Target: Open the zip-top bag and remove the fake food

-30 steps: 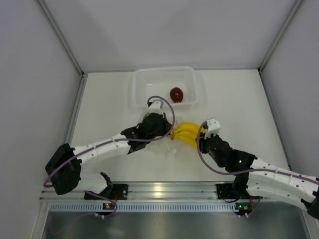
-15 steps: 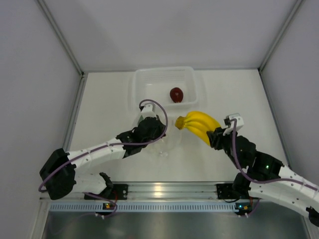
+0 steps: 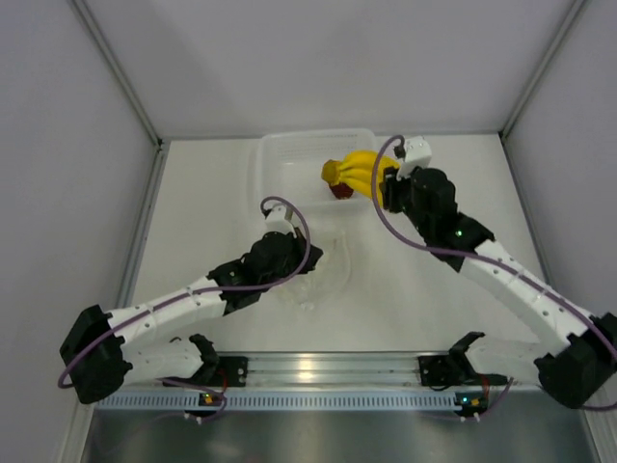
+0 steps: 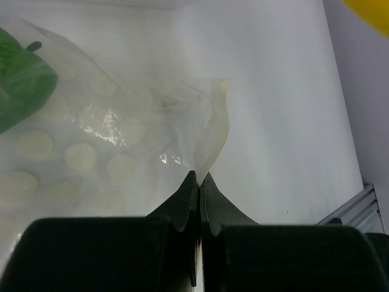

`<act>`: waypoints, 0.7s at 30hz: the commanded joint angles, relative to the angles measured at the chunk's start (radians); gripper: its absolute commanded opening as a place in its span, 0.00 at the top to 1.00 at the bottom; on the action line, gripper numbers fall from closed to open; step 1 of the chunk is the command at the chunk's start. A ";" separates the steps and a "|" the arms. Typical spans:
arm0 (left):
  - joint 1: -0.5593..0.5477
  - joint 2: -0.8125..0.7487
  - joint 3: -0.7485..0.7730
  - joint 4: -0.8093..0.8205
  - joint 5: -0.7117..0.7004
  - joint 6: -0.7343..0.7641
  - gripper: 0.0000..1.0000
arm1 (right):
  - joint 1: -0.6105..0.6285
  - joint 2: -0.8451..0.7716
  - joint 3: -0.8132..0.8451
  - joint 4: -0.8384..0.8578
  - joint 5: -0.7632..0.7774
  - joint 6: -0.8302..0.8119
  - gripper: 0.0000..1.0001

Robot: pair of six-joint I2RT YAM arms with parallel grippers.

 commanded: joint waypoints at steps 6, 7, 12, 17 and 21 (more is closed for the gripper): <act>-0.002 -0.024 0.037 0.035 0.183 0.039 1.00 | -0.123 0.547 0.402 0.355 -0.251 -0.365 0.98; -0.002 -0.036 0.042 0.035 0.201 0.044 1.00 | -0.124 0.583 0.410 0.428 -0.257 -0.404 0.98; -0.002 -0.065 0.046 0.035 0.238 0.084 1.00 | -0.124 0.761 0.479 0.582 -0.382 -0.557 0.96; -0.002 -0.081 0.037 0.017 0.252 0.110 1.00 | -0.124 0.893 0.589 0.563 -0.521 -0.594 0.88; -0.002 -0.107 0.028 0.006 0.269 0.110 1.00 | -0.126 1.023 0.807 0.416 -0.483 -0.587 0.43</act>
